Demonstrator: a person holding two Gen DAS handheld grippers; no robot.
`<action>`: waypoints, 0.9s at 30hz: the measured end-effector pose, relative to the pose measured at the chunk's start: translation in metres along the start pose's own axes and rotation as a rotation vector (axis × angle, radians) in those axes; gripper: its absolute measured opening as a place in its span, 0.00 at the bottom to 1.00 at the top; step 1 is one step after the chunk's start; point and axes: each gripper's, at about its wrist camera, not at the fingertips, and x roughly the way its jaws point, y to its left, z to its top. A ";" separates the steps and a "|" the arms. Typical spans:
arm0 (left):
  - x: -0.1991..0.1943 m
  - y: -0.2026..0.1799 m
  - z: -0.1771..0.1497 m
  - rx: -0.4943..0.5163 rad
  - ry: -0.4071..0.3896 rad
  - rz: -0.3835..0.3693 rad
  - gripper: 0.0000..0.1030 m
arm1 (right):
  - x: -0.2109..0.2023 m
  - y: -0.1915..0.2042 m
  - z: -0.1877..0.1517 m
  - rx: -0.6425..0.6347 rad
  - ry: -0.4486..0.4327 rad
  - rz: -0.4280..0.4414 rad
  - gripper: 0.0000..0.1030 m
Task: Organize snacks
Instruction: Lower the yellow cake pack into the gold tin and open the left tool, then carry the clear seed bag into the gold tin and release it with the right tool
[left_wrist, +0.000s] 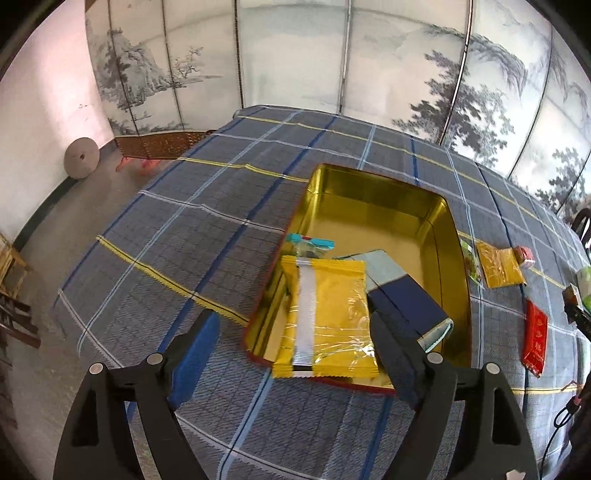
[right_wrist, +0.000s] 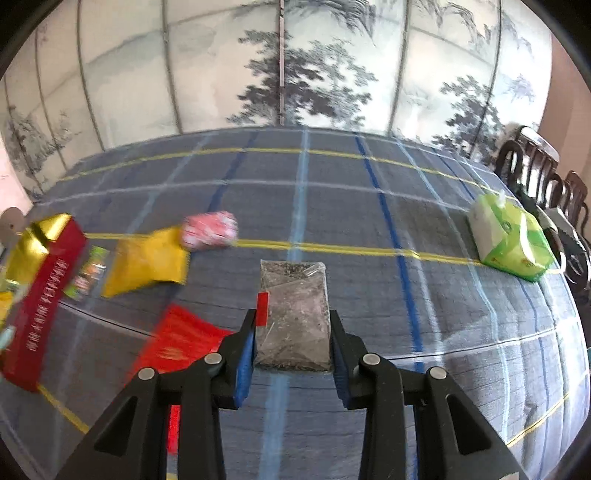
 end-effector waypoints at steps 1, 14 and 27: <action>-0.001 0.002 0.000 -0.006 -0.002 0.002 0.79 | -0.003 0.007 0.003 -0.007 -0.003 0.013 0.34; -0.016 0.049 -0.009 -0.087 -0.009 0.058 0.79 | -0.040 0.162 0.014 -0.210 -0.012 0.281 0.34; -0.028 0.092 -0.018 -0.162 -0.014 0.098 0.79 | -0.043 0.270 -0.006 -0.379 0.037 0.393 0.34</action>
